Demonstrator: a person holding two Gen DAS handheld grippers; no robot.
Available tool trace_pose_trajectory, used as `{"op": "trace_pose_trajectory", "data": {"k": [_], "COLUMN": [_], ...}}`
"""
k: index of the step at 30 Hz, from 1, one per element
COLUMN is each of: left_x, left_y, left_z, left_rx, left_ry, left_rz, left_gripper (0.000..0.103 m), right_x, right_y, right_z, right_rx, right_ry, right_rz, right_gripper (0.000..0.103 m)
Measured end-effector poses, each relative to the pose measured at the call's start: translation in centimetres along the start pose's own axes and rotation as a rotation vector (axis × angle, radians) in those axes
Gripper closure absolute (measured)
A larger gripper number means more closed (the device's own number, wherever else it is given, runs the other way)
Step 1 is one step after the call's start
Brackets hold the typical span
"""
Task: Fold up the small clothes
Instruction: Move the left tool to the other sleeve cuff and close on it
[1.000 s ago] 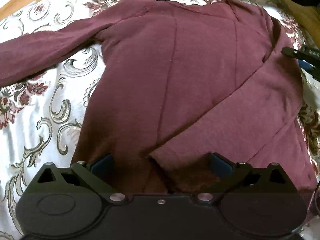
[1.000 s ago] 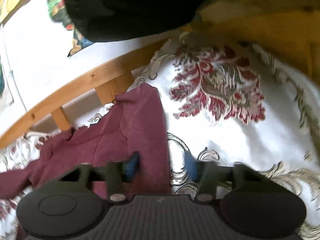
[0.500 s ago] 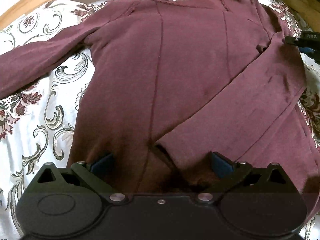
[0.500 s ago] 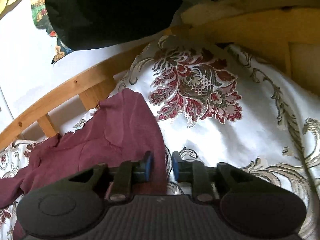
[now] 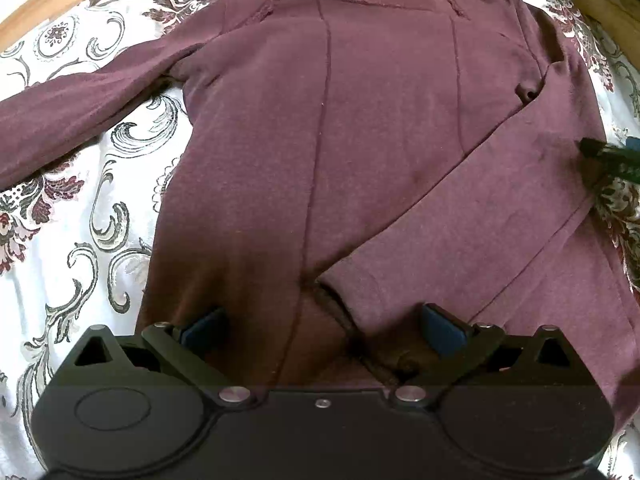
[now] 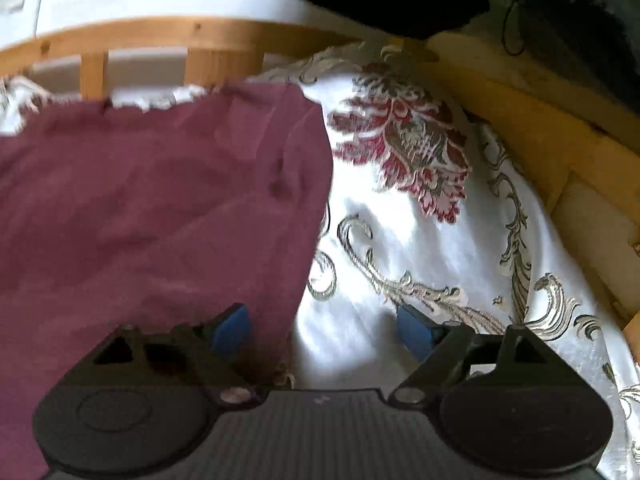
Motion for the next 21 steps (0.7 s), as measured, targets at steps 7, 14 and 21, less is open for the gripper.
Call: {"op": "trace_pose_trajectory", "data": {"k": [7,14,21], "left_x": [1.2,3.5,7.6], "left_y": [0.9,2.0,6.1], "left_z": [-0.1,-0.2,-0.7], "left_rx": [-0.008,-0.033,-0.18], "left_ry": [0.051,0.17,0.335], "left_rz": [0.014,0.037,0.184], "left_gripper": [0.001,0.001,0.001], "right_x": [0.3,3.3,6.8], "right_y": [3.8,9.7,16.7], "right_z": [0.5,0.5,-0.4], "right_rx": [-0.071,-0.123,-0.208], "right_ry": [-0.066,-0.071,0.067], "right_rz": [0.05,0.173,0.242], "right_gripper": [0.009,0.001,0.0]}}
Point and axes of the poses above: each gripper's, at about its wrist camera, not at the fingertips, and y roughly against the way its jaws point, x to its left, z to its top, the point moved 3 cm from there along -y, roughly the way its jaws point, and after that the axes turned 2 degrees about -y, right-handed, at the moved point
